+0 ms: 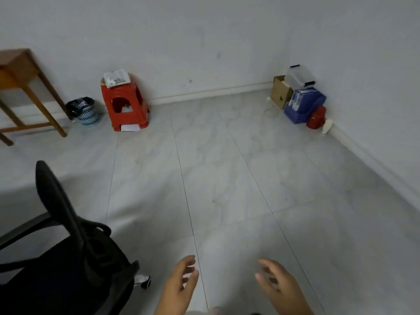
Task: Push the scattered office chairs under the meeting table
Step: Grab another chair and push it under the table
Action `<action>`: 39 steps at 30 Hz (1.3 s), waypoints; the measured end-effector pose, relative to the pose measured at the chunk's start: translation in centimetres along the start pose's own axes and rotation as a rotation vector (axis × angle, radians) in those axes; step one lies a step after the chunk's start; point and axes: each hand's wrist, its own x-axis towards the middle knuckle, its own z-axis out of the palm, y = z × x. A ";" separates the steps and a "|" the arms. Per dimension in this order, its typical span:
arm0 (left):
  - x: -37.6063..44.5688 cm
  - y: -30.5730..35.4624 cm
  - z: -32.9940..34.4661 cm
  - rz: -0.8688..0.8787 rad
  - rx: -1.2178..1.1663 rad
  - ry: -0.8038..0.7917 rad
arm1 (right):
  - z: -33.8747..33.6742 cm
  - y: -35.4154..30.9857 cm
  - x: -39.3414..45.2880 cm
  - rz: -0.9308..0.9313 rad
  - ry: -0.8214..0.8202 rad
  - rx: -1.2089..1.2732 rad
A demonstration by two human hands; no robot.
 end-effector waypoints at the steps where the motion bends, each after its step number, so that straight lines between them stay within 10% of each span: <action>1: 2.0 0.8 0.1 0.002 -0.004 0.000 | -0.4 -0.5 1.7 0.026 -0.020 -0.006; 12: 19.9 4.3 0.4 -0.170 -0.111 0.378 | -2.9 -6.1 27.2 -0.073 -0.172 -0.086; 19: 27.5 7.6 -3.9 -0.203 -0.241 0.688 | 2.9 -16.5 42.7 -0.324 -0.644 -0.239; 30: 23.3 0.8 -11.1 -0.486 -0.446 1.231 | 21.7 -23.7 45.9 -0.603 -0.999 -0.440; 39: 23.3 4.5 -20.0 -0.394 -0.193 1.534 | 36.8 -36.4 40.5 -1.237 -1.331 -0.552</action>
